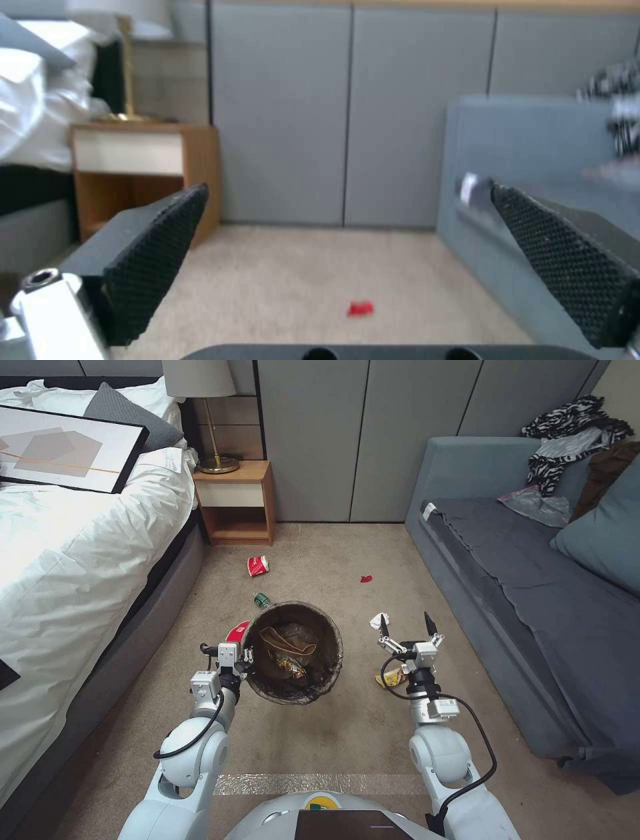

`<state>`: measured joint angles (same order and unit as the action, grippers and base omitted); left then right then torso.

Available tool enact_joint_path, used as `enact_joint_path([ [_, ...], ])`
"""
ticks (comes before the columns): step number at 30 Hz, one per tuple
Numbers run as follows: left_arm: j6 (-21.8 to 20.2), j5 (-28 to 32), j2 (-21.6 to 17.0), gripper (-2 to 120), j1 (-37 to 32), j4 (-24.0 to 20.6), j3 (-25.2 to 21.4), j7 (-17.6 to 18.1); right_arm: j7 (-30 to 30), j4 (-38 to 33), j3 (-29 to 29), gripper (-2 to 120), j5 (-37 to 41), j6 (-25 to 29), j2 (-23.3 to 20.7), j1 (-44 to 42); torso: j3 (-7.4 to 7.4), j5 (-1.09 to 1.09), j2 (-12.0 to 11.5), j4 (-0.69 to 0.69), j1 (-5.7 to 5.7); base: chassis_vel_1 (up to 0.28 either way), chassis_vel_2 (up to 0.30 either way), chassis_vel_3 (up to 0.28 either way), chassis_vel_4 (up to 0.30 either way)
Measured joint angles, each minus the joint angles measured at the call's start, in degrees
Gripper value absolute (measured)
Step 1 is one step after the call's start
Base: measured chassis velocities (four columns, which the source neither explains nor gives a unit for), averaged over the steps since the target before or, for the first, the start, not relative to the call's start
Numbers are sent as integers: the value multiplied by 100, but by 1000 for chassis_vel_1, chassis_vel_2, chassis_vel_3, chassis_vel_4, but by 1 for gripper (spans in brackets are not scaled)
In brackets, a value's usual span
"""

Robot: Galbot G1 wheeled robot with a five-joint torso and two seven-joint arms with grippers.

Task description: Pick up the trash bin, then pick up the garbage from the floor and place it into the trash bin.

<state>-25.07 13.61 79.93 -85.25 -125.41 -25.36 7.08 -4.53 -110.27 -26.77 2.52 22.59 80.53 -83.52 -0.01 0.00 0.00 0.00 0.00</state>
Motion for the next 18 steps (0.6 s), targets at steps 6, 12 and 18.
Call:
enact_joint_path([
  [6,0,5,-17,3,-6,-11,-33,0,-404,-14,163,100,315,-870,-140,296,0,1,0,1,0,0,0,0,0],
  [12,0,8,-53,3,-34,-34,-77,-4,-1125,101,379,100,1319,-3139,-304,1073,1,0,0,0,0,0,0,0,0],
  [18,1,6,-57,3,-40,-29,-66,-4,-1515,673,521,100,2032,-4300,-354,1826,1,1,0,2,0,0,0,0,0],
])
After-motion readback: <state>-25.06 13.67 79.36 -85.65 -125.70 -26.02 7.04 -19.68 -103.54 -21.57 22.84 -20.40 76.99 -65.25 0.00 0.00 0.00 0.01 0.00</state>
